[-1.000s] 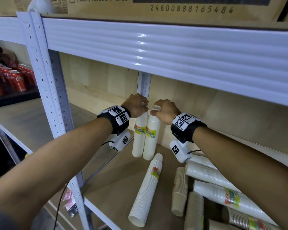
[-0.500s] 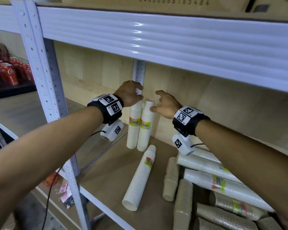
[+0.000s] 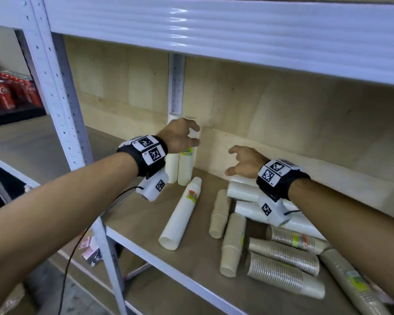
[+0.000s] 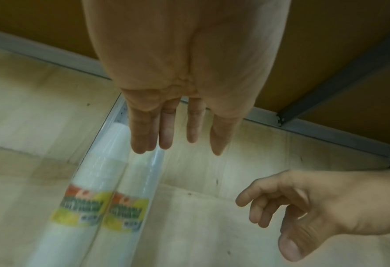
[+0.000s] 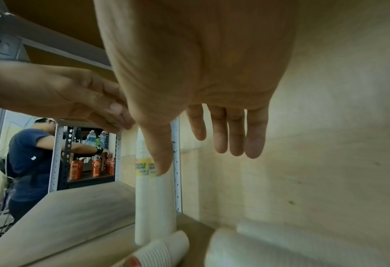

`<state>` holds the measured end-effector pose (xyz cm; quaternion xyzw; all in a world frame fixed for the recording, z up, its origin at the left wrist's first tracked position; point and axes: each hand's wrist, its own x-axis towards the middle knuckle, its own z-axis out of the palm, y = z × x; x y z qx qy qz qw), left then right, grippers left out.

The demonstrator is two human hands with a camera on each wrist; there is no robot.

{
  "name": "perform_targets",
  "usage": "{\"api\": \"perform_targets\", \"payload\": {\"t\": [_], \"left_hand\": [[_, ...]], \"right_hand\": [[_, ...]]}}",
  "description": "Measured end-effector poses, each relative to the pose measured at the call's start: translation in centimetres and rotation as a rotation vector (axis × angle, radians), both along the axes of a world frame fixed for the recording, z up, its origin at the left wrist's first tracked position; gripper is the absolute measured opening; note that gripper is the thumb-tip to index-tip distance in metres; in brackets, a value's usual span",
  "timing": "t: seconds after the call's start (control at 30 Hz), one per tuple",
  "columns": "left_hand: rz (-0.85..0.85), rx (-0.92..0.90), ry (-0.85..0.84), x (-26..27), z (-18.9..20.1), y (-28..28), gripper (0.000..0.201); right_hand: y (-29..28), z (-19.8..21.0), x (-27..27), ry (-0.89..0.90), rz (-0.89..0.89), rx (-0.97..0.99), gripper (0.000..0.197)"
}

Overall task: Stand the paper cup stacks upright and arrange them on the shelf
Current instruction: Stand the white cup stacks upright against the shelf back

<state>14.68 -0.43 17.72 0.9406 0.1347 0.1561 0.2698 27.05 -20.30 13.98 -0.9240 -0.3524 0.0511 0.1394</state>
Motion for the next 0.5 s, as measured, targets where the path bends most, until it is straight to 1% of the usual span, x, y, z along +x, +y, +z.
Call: {"api": "perform_targets", "payload": {"t": [0.1, 0.3, 0.4, 0.5], "left_hand": [[0.007, -0.049, 0.086, -0.2, -3.2, -0.9, 0.050], [0.025, -0.050, 0.223, -1.7, -8.8, -2.3, 0.064], [0.054, -0.059, 0.323, -2.7, -11.4, -2.3, 0.076], [0.062, -0.069, 0.403, -3.5, -13.2, -2.5, 0.083]], "right_hand": [[-2.3, -2.0, -0.5, 0.019, -0.026, -0.043, 0.081], [-6.1, -6.2, -1.1, -0.018, -0.056, -0.151, 0.080], [-7.4, -7.8, -1.2, -0.036, -0.070, -0.210, 0.074], [-8.2, -8.7, -1.4, -0.107, -0.090, -0.253, 0.068]]}}
